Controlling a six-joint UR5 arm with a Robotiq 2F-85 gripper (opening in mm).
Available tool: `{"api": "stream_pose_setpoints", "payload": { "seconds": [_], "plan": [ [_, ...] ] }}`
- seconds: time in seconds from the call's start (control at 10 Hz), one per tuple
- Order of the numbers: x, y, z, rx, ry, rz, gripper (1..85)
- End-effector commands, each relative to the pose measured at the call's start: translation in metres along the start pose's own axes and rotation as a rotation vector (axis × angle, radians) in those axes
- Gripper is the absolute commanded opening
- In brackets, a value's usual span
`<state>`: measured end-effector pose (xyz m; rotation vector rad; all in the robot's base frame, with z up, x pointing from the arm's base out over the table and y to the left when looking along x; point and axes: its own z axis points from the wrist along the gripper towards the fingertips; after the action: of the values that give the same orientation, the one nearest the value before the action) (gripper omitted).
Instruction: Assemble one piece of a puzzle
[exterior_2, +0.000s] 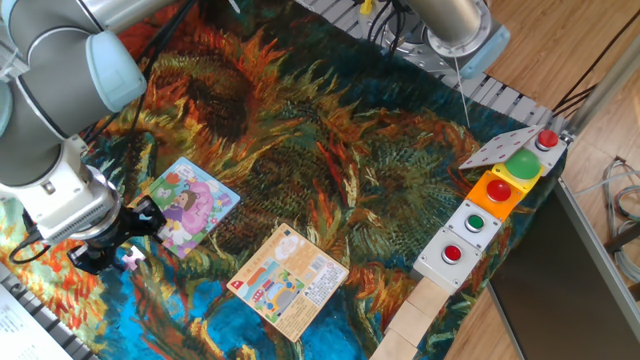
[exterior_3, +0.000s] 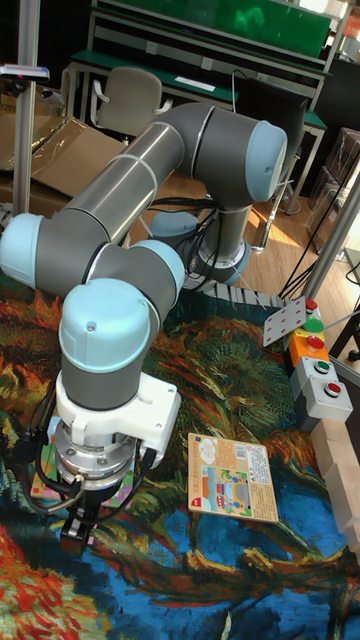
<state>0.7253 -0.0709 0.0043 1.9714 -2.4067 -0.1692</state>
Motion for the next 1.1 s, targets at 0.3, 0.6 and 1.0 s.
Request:
{"api": "stream_pose_setpoints", "payload": {
  "seconds": [0.3,0.6,1.0],
  "plan": [
    [0.011,-0.013,-0.006,-0.030,0.002,-0.032,60.0],
    [0.006,-0.020,-0.007,-0.027,0.003,-0.029,57.0],
    [-0.001,-0.016,-0.008,-0.042,-0.008,-0.020,55.3]
  ]
}}
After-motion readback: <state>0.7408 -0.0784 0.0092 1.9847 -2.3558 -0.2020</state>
